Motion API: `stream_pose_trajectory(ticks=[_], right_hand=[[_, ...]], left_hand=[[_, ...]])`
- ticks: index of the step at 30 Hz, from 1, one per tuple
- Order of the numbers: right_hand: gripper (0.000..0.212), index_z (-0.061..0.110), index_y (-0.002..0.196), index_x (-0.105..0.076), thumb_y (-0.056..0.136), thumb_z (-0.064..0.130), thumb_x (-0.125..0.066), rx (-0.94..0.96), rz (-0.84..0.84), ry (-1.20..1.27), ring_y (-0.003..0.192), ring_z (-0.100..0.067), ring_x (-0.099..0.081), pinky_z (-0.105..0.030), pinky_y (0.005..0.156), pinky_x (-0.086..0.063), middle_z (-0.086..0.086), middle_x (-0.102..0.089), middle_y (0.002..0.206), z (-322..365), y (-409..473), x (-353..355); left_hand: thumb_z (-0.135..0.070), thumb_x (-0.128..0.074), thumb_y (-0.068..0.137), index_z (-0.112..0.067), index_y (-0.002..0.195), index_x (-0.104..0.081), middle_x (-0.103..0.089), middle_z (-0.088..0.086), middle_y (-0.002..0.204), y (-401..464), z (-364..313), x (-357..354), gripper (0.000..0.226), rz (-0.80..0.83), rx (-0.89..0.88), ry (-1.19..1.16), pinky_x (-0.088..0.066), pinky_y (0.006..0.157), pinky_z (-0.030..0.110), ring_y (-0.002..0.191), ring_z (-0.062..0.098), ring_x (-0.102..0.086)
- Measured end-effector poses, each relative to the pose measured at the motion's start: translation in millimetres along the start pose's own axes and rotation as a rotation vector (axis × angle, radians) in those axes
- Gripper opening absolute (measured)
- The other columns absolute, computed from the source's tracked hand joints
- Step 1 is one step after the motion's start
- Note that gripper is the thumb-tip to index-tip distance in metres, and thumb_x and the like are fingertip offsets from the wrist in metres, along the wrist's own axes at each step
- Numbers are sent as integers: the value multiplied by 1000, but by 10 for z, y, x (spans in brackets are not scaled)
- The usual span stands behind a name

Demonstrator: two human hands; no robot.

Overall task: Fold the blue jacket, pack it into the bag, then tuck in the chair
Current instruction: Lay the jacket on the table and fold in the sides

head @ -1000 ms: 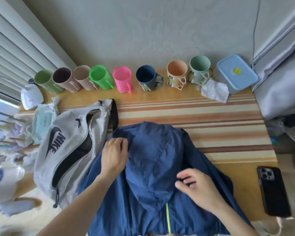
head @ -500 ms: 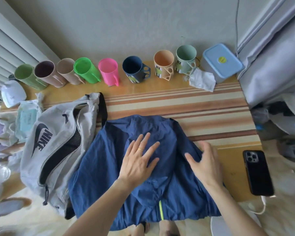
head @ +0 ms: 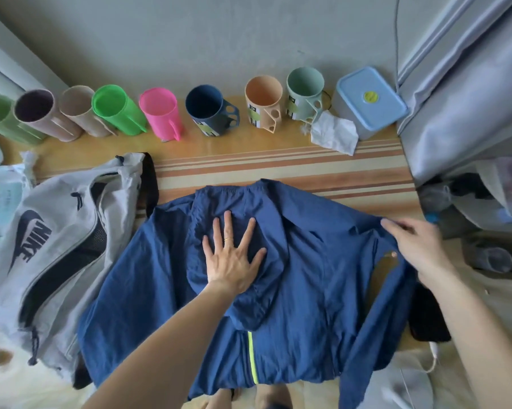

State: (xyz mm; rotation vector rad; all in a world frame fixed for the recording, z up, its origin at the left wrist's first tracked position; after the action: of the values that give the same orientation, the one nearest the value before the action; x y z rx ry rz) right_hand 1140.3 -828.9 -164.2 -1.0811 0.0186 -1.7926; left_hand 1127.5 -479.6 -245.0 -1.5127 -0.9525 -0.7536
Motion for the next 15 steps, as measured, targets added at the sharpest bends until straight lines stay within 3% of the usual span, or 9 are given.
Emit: stream_pose_trajectory(ticks=[2,6,8,11,13,15], right_hand=[[21,7,86,-74,89,28,-72,42,-32,-88,89,-32,-69,-36,76,-47,-17,-74,88,123,358,94],[22,13,109,-67,90,24,-66,0,-218,-163,109,-35,-65,-42,95,-48,-12,-74,109,190,596,434],[19,16,101,-65,90,32,-67,15,-301,-151,103,-36,-66,-43,91,-49,-10,-74,102,136,336,546],[31,20,86,-62,83,50,-72,-72,-223,-184,90,-34,-66,-39,75,-48,-1,-69,86,-246,-241,447],[48,23,94,-58,74,64,-73,-218,-123,-253,90,-30,-65,-37,72,-46,3,-66,90,-679,-555,333],[65,20,105,-56,68,72,-73,-381,-9,-356,99,-31,-64,-36,73,-44,-2,-63,104,-1101,-797,235]], left_hand=[[-73,-17,95,-48,155,17,33,5,164,116,-50,54,73,14,41,-25,0,122,62,153,33,23],[-71,-18,96,-45,156,15,27,9,166,229,-123,122,74,36,92,-29,-1,123,60,154,35,18],[-68,-21,97,-41,158,11,24,12,166,215,-181,132,74,27,108,-27,-2,124,57,154,37,15],[-59,-32,100,-33,161,-4,13,17,168,121,-333,175,73,-146,98,-75,-7,125,54,156,36,7],[-51,-38,102,-33,161,-13,3,15,170,38,-490,195,66,-296,-13,-90,-11,125,53,156,34,-1],[-50,-36,103,-39,160,-13,1,10,171,0,-638,135,62,-310,-155,-65,-11,124,51,157,33,-1]])
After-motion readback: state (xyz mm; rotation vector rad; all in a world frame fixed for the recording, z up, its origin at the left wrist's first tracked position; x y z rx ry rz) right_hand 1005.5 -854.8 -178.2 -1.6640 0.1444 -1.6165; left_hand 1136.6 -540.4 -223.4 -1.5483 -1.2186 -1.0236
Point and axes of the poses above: each hand's wrist, its own y-axis towards the middle knuckle, its own x-axis out of the back of the hand, z = x × y, the point moved 4 cm from there along y, towards the middle knuckle
